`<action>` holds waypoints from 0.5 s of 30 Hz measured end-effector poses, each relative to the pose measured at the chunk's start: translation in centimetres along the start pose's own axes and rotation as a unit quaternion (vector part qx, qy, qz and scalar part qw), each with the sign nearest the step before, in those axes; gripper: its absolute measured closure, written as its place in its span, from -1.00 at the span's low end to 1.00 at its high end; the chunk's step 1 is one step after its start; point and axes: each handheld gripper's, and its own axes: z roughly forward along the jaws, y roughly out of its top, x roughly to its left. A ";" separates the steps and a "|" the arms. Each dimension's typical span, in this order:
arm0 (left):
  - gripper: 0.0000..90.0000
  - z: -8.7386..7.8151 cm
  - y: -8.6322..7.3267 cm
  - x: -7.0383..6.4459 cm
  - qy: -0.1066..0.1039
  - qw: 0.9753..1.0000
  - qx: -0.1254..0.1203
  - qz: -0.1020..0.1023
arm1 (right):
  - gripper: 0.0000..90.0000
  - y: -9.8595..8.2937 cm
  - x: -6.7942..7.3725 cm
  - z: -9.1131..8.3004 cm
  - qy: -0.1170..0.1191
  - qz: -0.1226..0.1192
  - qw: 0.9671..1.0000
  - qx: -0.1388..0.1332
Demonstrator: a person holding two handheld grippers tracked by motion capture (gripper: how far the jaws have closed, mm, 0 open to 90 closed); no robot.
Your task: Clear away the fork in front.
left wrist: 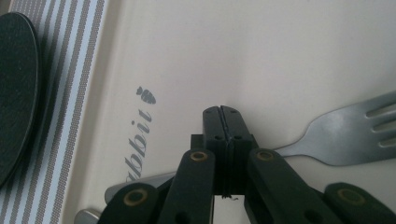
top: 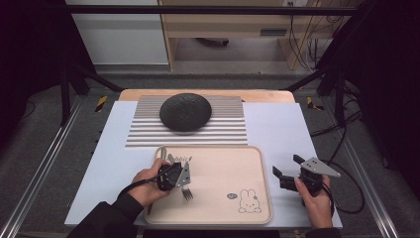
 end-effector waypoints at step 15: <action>1.00 -0.8 -1.5 0.1 -0.002 1.000 0.005 -0.009 | -0.83 0.0 0.0 0.1 0.002 0.000 1.000 0.001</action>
